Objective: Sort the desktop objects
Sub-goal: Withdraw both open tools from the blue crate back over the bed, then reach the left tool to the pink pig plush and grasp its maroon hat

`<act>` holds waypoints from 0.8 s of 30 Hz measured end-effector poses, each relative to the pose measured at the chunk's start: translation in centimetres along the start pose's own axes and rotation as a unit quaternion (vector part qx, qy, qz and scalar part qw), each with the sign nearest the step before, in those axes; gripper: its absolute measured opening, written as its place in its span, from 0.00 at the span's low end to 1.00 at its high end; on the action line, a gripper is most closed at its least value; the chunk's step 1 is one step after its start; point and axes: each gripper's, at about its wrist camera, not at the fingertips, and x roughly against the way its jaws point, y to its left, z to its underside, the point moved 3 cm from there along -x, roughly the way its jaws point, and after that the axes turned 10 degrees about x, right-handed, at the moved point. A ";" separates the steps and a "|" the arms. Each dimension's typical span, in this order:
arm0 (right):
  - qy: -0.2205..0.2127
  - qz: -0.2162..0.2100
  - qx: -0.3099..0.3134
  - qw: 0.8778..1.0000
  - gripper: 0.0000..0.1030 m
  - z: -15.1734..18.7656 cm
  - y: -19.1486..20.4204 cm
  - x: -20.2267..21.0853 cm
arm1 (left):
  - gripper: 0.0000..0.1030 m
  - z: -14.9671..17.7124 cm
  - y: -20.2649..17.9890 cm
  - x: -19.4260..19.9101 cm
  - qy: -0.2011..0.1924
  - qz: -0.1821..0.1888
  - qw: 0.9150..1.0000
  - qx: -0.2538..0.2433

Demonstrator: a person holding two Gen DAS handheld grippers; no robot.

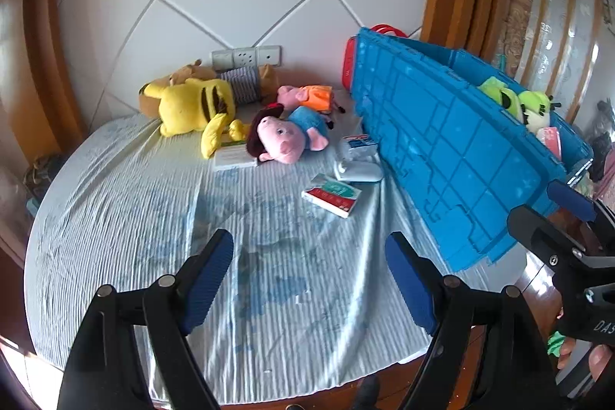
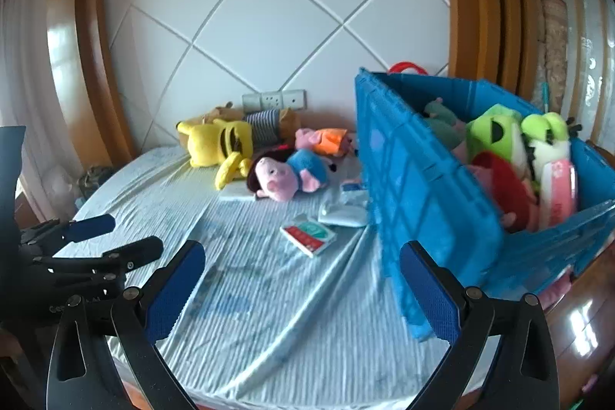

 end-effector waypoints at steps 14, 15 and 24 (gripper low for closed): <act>0.075 -0.049 0.028 0.996 1.00 0.2 1.9 -10.8 | 0.79 -1.3 4.0 -8.0 0.073 -0.076 0.994 0.035; 0.081 -0.054 0.028 0.995 1.00 0.0 1.8 -11.8 | 0.79 -1.7 4.3 -8.9 0.078 -0.080 0.993 0.041; 0.116 -0.102 0.037 0.987 1.00 -1.0 1.4 -20.8 | 0.79 -5.4 6.8 -14.8 0.100 -0.114 0.985 0.083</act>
